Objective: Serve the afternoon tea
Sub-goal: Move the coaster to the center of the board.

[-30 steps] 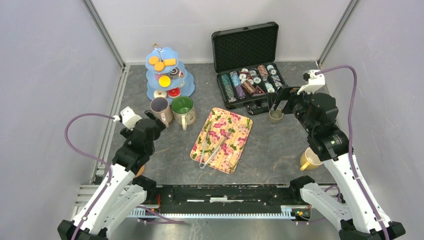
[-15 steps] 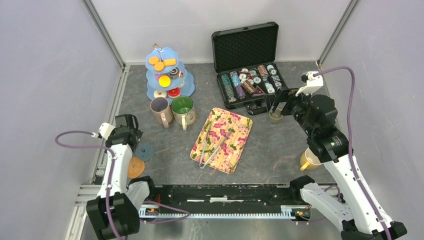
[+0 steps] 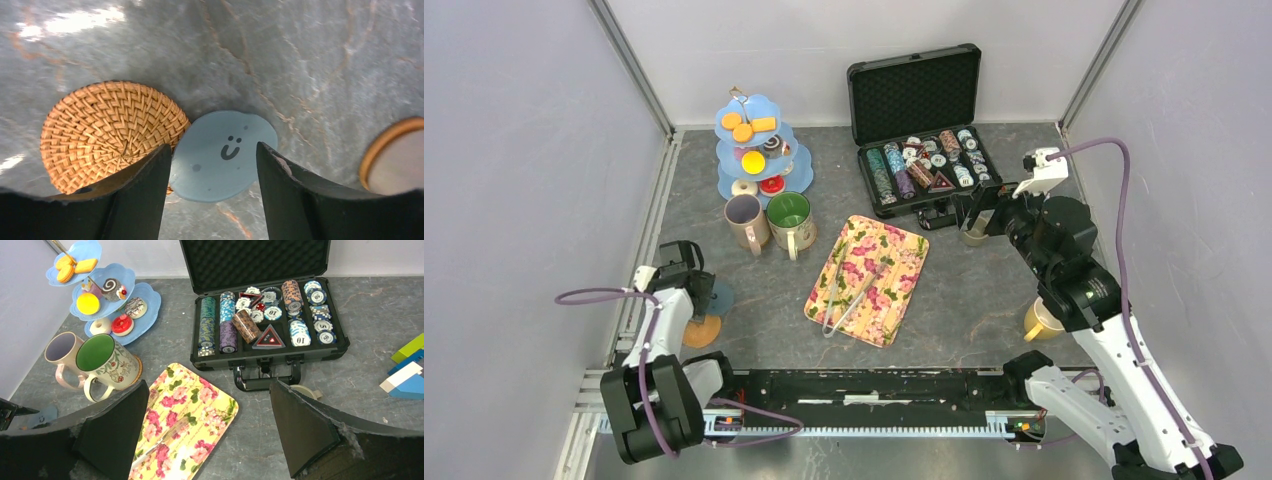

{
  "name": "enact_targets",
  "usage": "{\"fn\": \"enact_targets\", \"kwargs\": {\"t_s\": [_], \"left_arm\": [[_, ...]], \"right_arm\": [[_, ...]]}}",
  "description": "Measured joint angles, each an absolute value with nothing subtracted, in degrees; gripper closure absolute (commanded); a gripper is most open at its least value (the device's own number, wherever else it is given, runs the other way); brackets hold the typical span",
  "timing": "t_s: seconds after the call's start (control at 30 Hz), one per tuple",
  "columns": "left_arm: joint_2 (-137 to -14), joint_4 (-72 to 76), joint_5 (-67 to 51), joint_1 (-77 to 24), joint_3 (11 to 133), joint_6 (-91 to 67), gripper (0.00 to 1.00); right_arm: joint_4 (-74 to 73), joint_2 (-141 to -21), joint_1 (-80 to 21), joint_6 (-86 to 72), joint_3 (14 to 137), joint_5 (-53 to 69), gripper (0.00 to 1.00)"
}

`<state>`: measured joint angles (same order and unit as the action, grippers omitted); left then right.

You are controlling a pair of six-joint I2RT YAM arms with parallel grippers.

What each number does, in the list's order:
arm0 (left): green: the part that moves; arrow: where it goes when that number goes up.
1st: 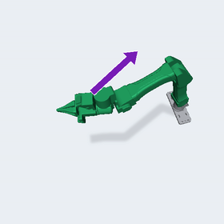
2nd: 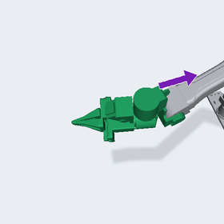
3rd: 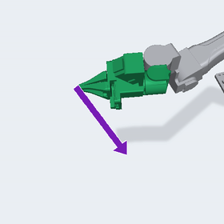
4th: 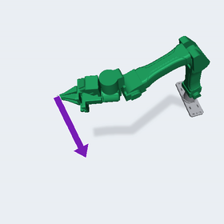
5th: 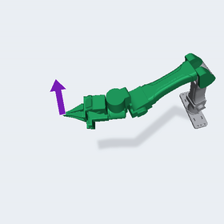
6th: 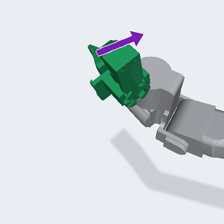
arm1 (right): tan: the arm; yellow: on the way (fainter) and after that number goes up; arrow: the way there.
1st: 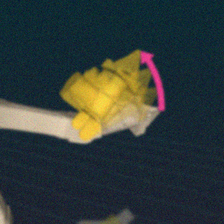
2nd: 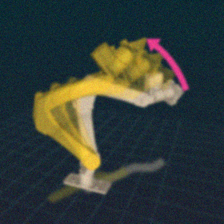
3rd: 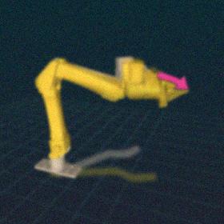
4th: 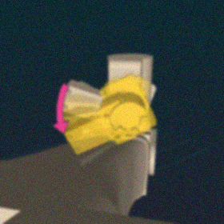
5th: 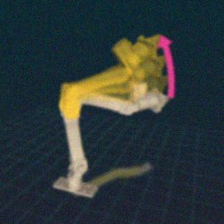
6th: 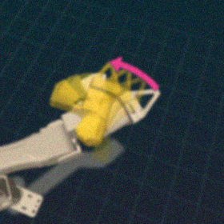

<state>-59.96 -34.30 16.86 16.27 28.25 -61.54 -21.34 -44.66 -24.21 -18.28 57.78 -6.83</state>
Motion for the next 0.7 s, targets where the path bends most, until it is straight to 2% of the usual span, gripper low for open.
{"fn": "enact_targets", "kwargs": {"t_s": [0.13,0.4,0.57,0.7], "left_arm": [[-59.8,-30.7,15.3,12.6,27.4,-64.1,0.34],[-59.4,-29.2,14.6,-4.7,27.0,-72.0,0.33],[-60.0,-28.6,15.3,-11.7,27.0,-76.8,0.25],[-60.1,-27.6,15.5,-17.7,27.0,-80.1,0.23]], "right_arm": [[-21.5,-44.0,-24.7,-17.9,57.0,-7.9,0.02],[-21.4,-43.9,-25.3,-17.6,56.9,-9.1,0.02],[-21.3,-43.9,-25.3,-17.7,56.5,-9.1,0.02],[-21.3,-43.7,-25.3,-17.7,56.3,-9.1,0.02]]}}
